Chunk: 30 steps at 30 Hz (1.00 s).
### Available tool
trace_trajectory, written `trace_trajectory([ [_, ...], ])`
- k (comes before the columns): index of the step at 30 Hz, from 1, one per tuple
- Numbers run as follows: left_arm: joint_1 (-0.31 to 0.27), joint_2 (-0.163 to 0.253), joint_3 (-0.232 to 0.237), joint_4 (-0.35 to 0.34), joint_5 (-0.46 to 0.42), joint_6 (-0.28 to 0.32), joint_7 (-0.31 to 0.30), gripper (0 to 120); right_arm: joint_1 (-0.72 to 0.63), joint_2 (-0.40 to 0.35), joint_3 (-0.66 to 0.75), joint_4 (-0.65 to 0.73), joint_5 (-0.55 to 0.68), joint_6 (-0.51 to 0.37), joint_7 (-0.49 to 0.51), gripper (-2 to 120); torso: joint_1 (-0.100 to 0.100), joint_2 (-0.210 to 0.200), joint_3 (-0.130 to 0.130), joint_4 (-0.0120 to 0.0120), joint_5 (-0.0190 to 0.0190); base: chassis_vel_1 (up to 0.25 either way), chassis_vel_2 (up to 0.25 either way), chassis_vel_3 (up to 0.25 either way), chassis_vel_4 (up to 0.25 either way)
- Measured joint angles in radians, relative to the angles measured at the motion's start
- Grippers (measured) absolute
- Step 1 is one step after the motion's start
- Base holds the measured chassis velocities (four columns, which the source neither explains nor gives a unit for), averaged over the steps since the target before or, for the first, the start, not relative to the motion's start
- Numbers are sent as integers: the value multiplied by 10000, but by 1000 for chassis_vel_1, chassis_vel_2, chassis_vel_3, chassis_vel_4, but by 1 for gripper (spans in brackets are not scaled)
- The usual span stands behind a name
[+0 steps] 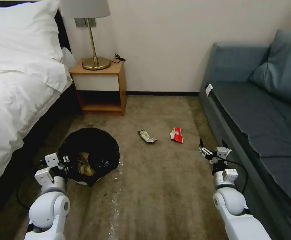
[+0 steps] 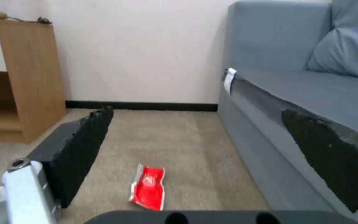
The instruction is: Pick up the trash bin, then pick up the garbage on the floor and place it into the trash bin.
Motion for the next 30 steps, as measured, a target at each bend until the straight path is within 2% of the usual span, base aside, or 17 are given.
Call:
trace_trajectory([
  [30,-60,-71,96,52,12,-59,18,4,-198,-40,-78,37,-232,81,-81,100,0,0,0,2,0,-87,89,88,-91],
])
